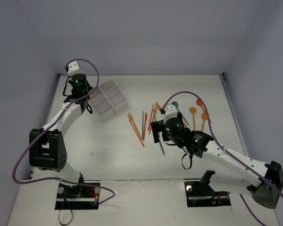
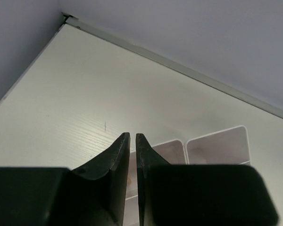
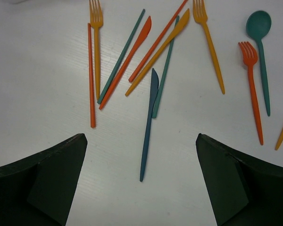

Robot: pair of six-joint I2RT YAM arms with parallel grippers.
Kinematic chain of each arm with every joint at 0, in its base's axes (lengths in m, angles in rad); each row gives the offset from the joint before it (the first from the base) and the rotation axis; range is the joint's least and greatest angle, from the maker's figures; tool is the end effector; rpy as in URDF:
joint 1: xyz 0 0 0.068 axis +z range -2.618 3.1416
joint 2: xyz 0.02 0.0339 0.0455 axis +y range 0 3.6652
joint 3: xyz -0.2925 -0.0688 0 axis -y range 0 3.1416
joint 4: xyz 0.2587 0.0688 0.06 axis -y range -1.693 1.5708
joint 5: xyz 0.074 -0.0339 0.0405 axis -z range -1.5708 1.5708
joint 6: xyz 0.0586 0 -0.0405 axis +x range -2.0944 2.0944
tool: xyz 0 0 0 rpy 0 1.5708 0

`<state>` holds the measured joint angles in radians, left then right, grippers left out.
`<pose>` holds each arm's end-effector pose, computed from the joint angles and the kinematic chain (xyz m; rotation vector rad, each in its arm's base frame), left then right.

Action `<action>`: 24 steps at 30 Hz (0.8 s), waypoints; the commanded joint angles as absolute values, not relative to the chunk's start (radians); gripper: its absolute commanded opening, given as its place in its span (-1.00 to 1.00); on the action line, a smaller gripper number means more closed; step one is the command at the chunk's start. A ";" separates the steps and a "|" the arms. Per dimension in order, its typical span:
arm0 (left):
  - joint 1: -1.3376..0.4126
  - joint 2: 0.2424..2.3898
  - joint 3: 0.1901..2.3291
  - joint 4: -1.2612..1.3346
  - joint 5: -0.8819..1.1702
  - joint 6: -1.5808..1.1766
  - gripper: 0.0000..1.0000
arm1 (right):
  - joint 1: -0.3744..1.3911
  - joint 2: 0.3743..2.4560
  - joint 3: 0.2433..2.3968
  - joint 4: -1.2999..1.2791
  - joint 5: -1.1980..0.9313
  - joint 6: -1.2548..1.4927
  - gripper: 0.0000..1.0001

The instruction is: Sort the eating utensils into containers

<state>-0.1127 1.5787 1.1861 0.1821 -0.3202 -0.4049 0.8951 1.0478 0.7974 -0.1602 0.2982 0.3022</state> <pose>0.4105 -0.0279 0.3354 -0.4827 1.7043 -0.0894 0.1752 0.1910 0.3090 -0.3930 1.9555 0.4867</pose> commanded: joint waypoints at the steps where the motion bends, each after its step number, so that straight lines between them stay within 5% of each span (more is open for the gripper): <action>1: -0.107 1.516 1.175 0.270 -0.340 -0.423 -0.78 | 0.888 1.105 0.778 -0.135 0.297 0.373 0.95; 12: -0.108 1.359 1.206 0.085 -0.292 -0.386 0.21 | 0.873 1.335 0.756 -0.163 0.272 0.512 0.63; 24: -0.114 1.114 1.294 -0.420 -0.051 -0.365 0.31 | 0.813 1.519 0.776 -0.163 0.226 0.515 0.19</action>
